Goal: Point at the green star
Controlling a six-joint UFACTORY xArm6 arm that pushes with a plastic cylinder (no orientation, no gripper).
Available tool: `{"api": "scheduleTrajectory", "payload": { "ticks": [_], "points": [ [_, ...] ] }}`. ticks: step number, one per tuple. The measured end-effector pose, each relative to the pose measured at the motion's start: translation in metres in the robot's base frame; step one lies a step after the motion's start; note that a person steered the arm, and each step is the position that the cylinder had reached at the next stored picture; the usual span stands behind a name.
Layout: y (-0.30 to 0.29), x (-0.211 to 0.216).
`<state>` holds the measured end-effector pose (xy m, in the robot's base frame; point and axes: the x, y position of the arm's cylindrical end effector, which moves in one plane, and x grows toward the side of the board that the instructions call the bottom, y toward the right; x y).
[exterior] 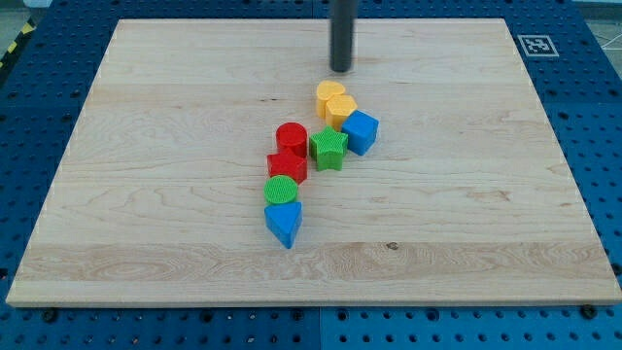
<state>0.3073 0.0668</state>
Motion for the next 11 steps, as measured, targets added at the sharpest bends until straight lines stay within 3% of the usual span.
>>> {"api": "scheduleTrajectory", "payload": {
  "ticks": [2, 4, 5, 11],
  "points": [
    [0.09, 0.106],
    [0.05, 0.2],
    [0.028, 0.218],
    [-0.026, 0.19]
  ]
}}
